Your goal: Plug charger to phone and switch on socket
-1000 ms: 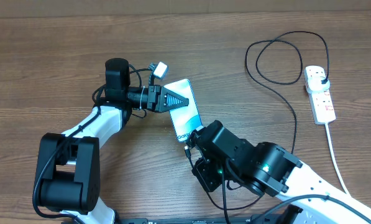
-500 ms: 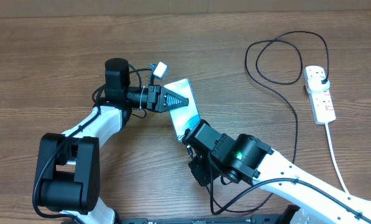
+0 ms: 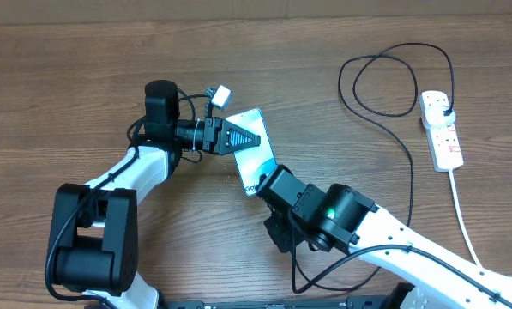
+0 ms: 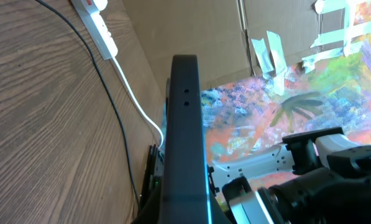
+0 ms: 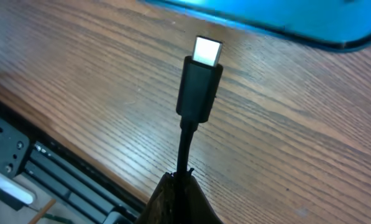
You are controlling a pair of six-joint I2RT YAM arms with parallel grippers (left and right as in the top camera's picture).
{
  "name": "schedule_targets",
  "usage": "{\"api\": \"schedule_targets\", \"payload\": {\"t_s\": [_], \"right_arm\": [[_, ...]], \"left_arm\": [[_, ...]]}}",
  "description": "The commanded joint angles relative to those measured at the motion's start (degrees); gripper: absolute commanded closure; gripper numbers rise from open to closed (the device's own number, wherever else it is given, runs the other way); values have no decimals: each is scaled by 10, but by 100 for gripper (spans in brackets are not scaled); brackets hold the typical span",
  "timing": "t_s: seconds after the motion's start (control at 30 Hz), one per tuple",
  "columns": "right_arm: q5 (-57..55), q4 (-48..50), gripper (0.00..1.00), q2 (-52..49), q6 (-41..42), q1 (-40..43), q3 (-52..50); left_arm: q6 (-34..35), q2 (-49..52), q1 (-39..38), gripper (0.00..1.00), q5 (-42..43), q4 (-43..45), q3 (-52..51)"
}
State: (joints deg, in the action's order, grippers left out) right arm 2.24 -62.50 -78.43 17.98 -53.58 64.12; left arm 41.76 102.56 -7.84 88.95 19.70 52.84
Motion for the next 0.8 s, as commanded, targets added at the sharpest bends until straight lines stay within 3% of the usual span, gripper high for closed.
{"api": "schedule_targets", "payload": {"t_s": [0.0,0.27,0.77], "right_arm": [[5,5,96,4,-3,19,-1],[98,13,96,4,-32,20,-1],[49,-2,96,4,-30,20,-1]], "left_arm": [[-11,3,4,96,16,5,-2],[-28,3,4,96,16,5,-2],[-33,3,4,96,16,5,-2]]}}
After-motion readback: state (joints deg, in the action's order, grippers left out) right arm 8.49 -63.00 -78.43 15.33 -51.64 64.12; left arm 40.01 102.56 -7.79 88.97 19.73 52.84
